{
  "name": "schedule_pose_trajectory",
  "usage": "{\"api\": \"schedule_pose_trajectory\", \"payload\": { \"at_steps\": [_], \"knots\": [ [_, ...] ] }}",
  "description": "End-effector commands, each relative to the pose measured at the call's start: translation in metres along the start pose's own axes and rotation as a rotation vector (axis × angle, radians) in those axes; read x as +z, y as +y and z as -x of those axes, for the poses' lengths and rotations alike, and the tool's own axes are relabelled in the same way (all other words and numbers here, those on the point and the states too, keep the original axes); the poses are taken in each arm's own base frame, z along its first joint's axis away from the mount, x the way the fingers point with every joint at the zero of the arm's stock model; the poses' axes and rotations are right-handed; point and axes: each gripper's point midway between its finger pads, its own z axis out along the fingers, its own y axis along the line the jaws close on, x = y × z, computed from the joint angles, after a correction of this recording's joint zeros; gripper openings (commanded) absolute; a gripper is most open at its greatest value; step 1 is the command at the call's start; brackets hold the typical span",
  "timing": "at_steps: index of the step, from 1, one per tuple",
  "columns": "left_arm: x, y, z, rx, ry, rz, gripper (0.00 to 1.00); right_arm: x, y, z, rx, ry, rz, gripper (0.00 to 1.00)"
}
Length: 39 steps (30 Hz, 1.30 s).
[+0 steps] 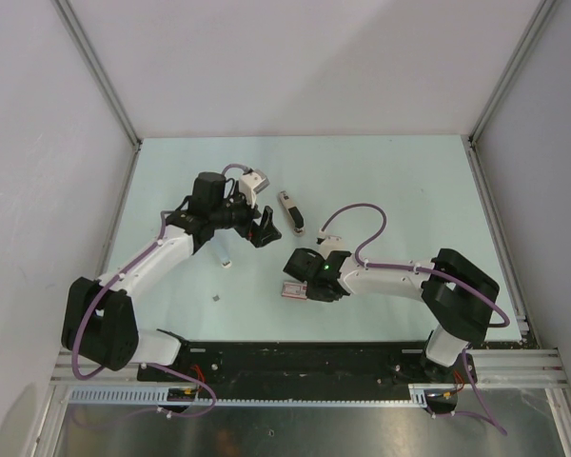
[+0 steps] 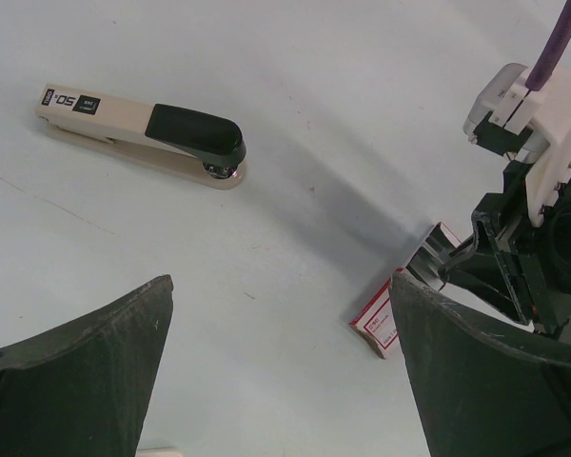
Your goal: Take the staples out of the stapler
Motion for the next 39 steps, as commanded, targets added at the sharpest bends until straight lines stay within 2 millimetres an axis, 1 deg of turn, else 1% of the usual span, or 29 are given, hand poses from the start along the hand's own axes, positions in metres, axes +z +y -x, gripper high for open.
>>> {"api": "schedule_pose_trajectory", "payload": {
  "at_steps": [1, 2, 4, 8, 12, 16, 19, 22, 24, 27, 29, 32, 35, 39],
  "knots": [
    [-0.007, -0.006, 0.014, 0.090, -0.050, -0.011, 1.00, -0.003, 0.005, 0.011, 0.031, -0.035, -0.007, 0.27],
    [-0.008, -0.006, 0.015, 0.091, -0.052, -0.010, 1.00, -0.004, 0.005, 0.011, 0.031, -0.035, -0.007, 0.30],
    [-0.009, -0.007, 0.016, 0.094, -0.054, -0.009, 1.00, -0.004, 0.004, 0.012, 0.033, -0.038, -0.007, 0.34],
    [-0.009, -0.007, 0.017, 0.100, -0.058, -0.010, 1.00, -0.006, 0.006, 0.013, 0.033, -0.042, 0.001, 0.38],
    [-0.010, -0.008, 0.017, 0.102, -0.058, -0.008, 1.00, -0.013, 0.010, 0.018, 0.038, -0.061, 0.027, 0.38],
    [-0.010, -0.008, 0.017, 0.108, -0.058, -0.004, 0.99, -0.027, 0.013, 0.031, 0.052, -0.104, 0.062, 0.37],
    [-0.008, -0.005, 0.015, 0.120, -0.051, 0.002, 0.99, -0.040, 0.008, 0.041, 0.067, -0.135, 0.072, 0.33],
    [-0.003, -0.003, 0.009, 0.134, -0.032, 0.001, 0.99, -0.050, 0.000, 0.050, 0.086, -0.152, 0.071, 0.31],
    [0.001, -0.001, 0.003, 0.151, -0.011, 0.000, 0.96, -0.053, -0.009, 0.055, 0.097, -0.160, 0.052, 0.27],
    [0.009, -0.001, -0.009, 0.198, 0.027, 0.002, 0.89, -0.047, -0.026, 0.057, 0.129, -0.134, 0.030, 0.23],
    [0.015, -0.004, -0.021, 0.241, 0.063, 0.004, 0.83, -0.039, -0.035, 0.052, 0.167, -0.086, 0.053, 0.22],
    [0.023, -0.010, -0.039, 0.313, 0.119, -0.001, 0.79, -0.025, -0.043, 0.041, 0.236, -0.007, 0.129, 0.21],
    [0.031, -0.013, -0.059, 0.377, 0.181, -0.002, 0.77, -0.015, -0.041, 0.031, 0.294, 0.058, 0.236, 0.21],
    [0.039, -0.014, -0.086, 0.454, 0.267, -0.013, 0.76, -0.010, -0.039, 0.021, 0.349, 0.126, 0.331, 0.23]
  ]
}}
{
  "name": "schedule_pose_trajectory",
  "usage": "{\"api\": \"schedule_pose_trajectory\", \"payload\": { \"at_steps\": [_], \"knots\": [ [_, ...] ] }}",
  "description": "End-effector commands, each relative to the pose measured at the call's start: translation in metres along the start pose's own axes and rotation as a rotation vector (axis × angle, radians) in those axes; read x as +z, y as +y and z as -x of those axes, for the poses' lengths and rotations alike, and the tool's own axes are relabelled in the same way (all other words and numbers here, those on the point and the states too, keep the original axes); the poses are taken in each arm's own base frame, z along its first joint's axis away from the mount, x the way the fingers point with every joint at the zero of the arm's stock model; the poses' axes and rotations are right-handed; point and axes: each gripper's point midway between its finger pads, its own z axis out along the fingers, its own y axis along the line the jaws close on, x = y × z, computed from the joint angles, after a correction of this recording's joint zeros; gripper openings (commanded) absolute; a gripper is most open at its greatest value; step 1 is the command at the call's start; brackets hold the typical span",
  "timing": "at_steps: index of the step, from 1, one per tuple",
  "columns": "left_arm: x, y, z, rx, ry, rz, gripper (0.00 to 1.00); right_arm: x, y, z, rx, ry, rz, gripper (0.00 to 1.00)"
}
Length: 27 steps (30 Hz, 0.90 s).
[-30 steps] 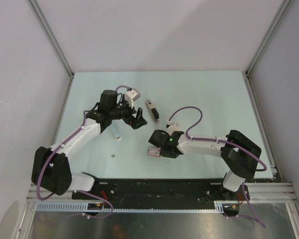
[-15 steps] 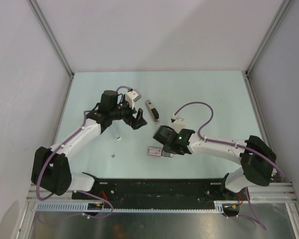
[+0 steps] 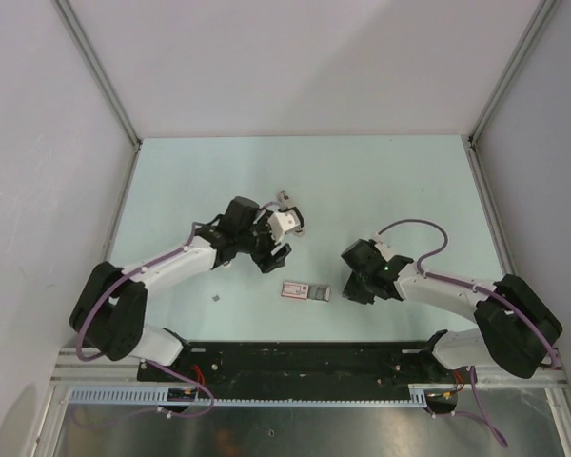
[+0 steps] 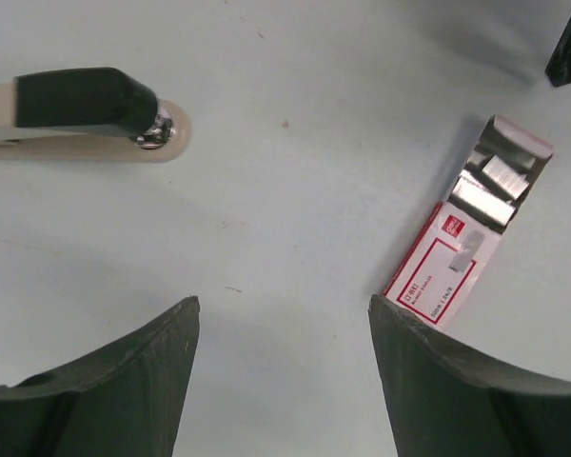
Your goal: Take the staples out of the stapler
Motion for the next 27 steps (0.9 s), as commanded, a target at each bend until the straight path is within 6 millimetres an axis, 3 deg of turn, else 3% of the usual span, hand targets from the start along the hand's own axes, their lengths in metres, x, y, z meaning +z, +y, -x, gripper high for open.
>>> {"api": "schedule_pose_trajectory", "payload": {
  "at_steps": [1, 11, 18, 27],
  "knots": [
    [0.012, 0.001, -0.025, 0.164, 0.092, 0.011, 0.76, -0.006, 0.037, -0.008, 0.068, 0.095, 0.242, 0.24],
    [0.028, -0.012, -0.062, 0.250, 0.224, -0.007, 0.77, -0.001, 0.040, -0.014, 0.162, 0.159, 0.370, 0.27],
    [0.036, -0.026, -0.069, 0.281, 0.259, -0.031, 0.77, -0.004, 0.039, -0.014, 0.193, 0.150, 0.414, 0.28],
    [0.043, -0.037, -0.069, 0.310, 0.275, -0.050, 0.77, 0.001, 0.038, -0.014, 0.192, 0.145, 0.412, 0.22]
  ]
}}
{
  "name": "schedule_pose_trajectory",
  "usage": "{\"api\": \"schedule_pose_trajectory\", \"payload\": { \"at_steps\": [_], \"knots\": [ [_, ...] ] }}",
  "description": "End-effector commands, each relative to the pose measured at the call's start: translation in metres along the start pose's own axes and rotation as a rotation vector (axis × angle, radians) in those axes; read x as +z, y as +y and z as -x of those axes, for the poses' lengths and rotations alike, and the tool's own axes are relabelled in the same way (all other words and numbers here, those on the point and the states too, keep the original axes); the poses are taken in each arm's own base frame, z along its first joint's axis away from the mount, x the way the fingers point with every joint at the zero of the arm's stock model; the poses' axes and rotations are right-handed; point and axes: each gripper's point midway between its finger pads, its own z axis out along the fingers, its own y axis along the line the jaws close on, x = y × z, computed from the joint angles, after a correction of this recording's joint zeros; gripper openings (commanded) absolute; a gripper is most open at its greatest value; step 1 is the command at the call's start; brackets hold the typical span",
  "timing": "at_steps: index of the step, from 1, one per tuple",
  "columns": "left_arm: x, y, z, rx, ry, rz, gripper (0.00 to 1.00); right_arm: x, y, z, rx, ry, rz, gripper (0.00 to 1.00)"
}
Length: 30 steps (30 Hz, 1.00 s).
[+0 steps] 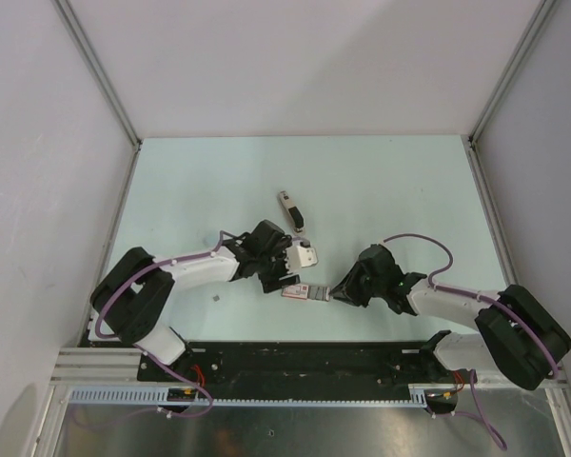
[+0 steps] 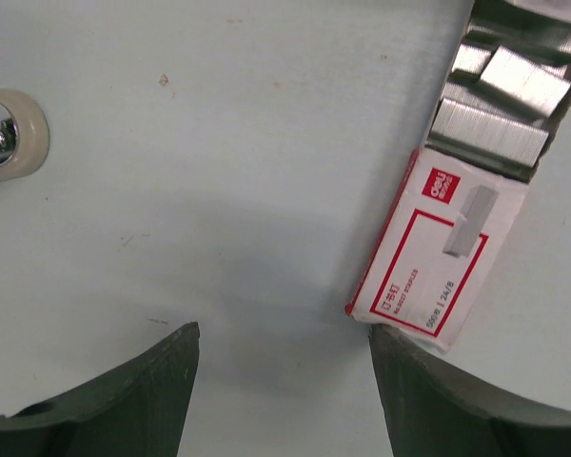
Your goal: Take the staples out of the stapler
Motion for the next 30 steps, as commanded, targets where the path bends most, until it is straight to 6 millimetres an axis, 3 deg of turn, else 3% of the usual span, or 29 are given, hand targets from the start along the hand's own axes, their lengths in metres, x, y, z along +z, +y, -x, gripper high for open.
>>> {"api": "schedule_pose_trajectory", "payload": {
  "at_steps": [1, 16, 30],
  "knots": [
    [0.005, -0.006, -0.001, 0.032, 0.016, -0.011, 0.77, 0.001, 0.010, 0.002, 0.005, -0.002, 0.044, 0.21],
    [0.006, -0.008, -0.002, 0.045, 0.024, -0.012, 0.77, 0.009, 0.002, 0.001, 0.007, 0.003, 0.013, 0.05],
    [0.007, -0.009, 0.002, 0.051, 0.019, -0.013, 0.77, 0.020, 0.022, -0.014, -0.038, 0.042, 0.052, 0.02]
  ]
}}
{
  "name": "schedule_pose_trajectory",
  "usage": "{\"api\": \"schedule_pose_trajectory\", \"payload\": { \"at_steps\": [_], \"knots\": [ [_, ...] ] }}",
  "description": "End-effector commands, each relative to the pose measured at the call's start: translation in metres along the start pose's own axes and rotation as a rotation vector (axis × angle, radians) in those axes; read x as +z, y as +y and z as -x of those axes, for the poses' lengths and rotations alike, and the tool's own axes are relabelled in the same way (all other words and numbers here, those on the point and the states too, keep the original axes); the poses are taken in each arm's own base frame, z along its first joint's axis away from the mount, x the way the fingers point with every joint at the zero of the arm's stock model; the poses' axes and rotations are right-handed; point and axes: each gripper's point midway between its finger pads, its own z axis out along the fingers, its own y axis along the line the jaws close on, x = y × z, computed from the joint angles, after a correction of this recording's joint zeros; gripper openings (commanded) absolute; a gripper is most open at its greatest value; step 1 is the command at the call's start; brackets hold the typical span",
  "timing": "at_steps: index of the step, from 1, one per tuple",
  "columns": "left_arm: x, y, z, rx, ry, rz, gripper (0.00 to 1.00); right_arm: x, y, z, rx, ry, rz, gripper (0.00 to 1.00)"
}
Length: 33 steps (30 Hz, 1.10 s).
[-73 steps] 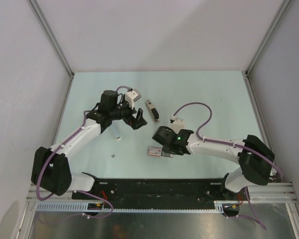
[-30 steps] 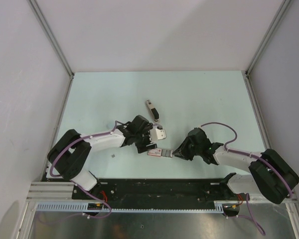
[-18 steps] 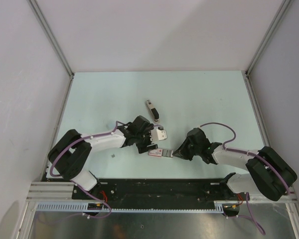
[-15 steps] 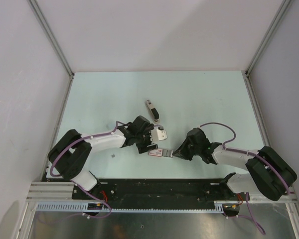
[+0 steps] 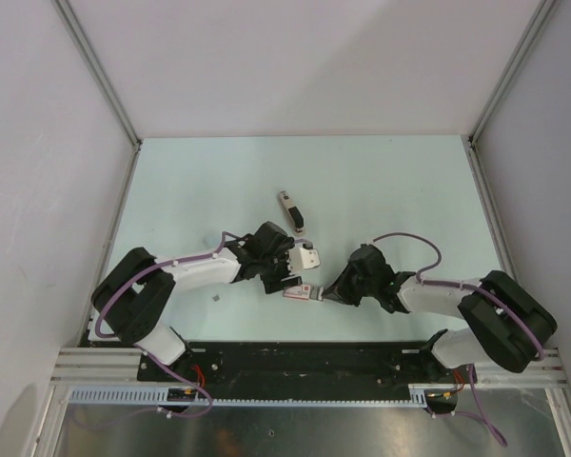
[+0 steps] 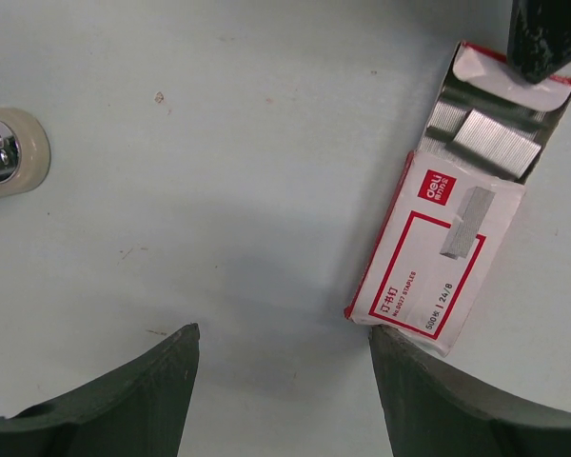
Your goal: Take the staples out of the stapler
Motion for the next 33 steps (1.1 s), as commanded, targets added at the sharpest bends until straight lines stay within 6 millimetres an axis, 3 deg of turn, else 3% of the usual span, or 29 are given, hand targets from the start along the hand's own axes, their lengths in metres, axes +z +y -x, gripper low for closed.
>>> {"api": "schedule_pose_trajectory", "payload": {
  "at_steps": [1, 20, 28, 33],
  "knots": [
    [0.004, -0.006, -0.004, 0.026, 0.023, -0.020, 0.77, 0.005, 0.013, -0.003, -0.013, 0.009, 0.022, 0.02],
    [0.002, -0.004, -0.004, 0.031, 0.029, -0.004, 0.77, 0.017, 0.031, -0.017, -0.058, 0.073, 0.084, 0.06],
    [0.000, 0.000, -0.001, 0.011, 0.028, 0.015, 0.80, 0.004, 0.022, -0.008, -0.086, 0.052, 0.047, 0.35],
    [-0.019, 0.011, 0.015, -0.035, 0.000, 0.036, 0.98, -0.020, 0.020, 0.007, -0.120, 0.001, 0.033, 0.57]
  ]
}}
